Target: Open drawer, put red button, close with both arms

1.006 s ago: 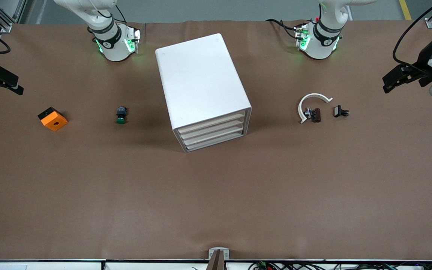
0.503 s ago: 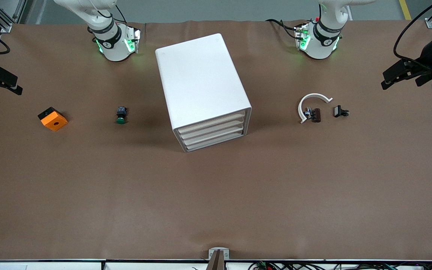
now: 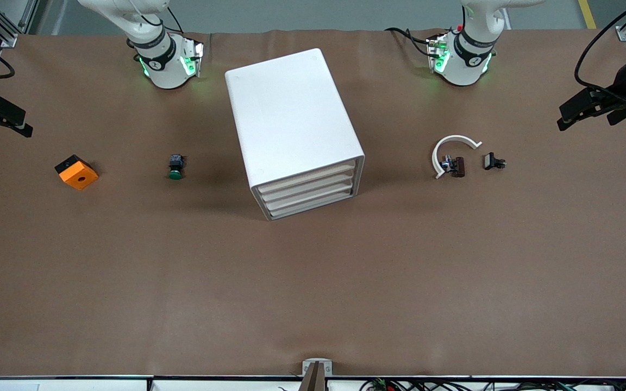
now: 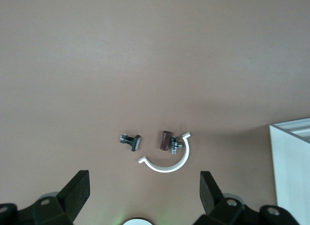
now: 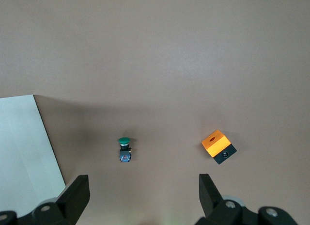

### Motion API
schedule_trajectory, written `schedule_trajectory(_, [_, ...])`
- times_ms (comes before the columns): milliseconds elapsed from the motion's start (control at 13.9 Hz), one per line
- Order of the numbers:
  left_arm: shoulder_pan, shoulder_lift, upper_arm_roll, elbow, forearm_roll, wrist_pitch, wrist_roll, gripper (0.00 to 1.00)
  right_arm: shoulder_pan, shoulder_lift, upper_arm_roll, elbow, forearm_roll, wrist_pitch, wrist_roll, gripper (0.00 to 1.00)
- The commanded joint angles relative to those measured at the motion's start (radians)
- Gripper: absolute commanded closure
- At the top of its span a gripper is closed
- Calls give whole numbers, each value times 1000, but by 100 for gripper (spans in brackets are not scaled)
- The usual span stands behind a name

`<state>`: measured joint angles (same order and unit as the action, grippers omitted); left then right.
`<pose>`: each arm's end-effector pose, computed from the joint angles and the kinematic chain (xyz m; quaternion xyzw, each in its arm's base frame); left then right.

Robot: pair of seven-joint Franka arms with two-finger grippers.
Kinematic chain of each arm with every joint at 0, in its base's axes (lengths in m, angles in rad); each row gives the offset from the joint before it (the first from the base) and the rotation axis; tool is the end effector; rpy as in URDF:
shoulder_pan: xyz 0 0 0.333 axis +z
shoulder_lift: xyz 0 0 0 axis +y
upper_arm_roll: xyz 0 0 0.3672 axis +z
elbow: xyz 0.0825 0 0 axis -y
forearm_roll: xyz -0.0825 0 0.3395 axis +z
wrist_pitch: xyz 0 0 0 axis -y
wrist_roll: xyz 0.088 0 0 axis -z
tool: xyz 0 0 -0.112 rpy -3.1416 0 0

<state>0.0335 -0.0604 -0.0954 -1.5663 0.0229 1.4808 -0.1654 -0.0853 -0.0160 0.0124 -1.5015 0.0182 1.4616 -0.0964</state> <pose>0.4780 -0.0289 0.6946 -0.9984 -0.0527 0.0110 0.0156 0.4920 -0.0337 0.6985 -0.9998 -0.0126 0.0111 0.0099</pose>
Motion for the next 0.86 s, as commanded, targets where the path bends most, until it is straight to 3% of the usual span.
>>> schedule_trajectory(0, [-4, -10, -4, 2, 29, 1, -55, 0, -11, -1, 11, 14, -11, -15, 9, 0])
schedule_trajectory(790, [-4, 10, -12, 26, -10, 6, -77, 0, -11, -1, 11, 14, -11, -15, 9, 0])
